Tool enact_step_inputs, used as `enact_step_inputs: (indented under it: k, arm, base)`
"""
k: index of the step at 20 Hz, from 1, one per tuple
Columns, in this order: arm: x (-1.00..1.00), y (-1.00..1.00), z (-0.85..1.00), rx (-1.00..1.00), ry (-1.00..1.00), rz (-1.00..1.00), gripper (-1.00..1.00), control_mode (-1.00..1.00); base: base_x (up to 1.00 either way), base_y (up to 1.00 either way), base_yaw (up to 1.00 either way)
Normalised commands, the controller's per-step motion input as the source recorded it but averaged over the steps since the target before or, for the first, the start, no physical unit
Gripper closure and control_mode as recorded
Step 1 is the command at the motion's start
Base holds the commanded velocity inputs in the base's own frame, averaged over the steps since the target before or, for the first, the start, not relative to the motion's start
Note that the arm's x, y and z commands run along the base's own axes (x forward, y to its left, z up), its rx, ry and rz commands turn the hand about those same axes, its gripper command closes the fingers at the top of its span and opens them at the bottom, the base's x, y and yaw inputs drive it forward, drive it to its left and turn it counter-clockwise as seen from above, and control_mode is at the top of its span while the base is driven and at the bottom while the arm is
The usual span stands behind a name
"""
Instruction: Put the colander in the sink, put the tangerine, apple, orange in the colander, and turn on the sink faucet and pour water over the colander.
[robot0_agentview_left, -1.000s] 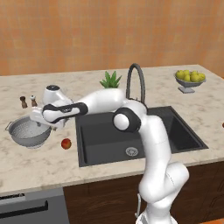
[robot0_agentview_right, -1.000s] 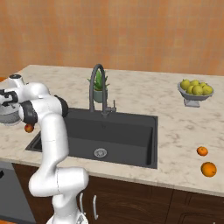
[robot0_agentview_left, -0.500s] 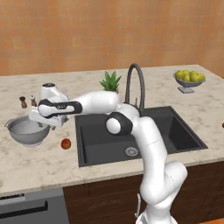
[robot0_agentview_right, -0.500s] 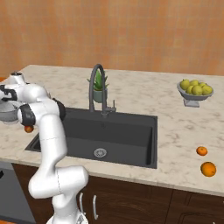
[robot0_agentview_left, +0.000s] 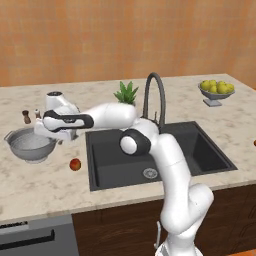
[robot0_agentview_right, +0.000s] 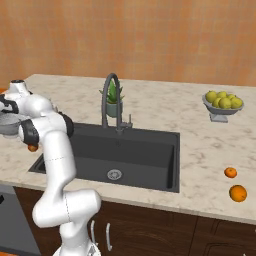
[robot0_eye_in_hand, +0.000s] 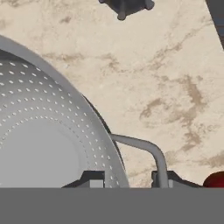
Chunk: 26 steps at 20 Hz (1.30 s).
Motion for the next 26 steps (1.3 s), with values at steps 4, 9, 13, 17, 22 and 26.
enact_step_inputs:
  k: [4,9,13,17,22,26]
  arm:
    - [-0.07,-0.28,0.28,0.19,-0.35,-0.18,1.00,-1.00]
    - [-0.20,-0.48,0.41,0.24,-0.21,-0.17,1.00,-1.00]
    - [-0.60,-0.65,0.34,0.24,-0.02,0.00,1.00,-1.00]
    - [-0.50,-0.81,0.24,0.15,0.00,0.00,1.00,-1.00]
    - [-0.32,-0.69,0.43,0.02,0.14,0.00,1.00,-1.00]
    - [-0.42,-0.71,0.36,0.00,0.17,0.00,1.00,-1.00]
  base:
    - [0.00,0.00,0.00]
    - [0.00,0.00,0.00]
    - [0.00,0.00,0.00]
    - [0.00,0.00,0.00]
    - [0.00,0.00,0.00]
    - [0.00,0.00,0.00]
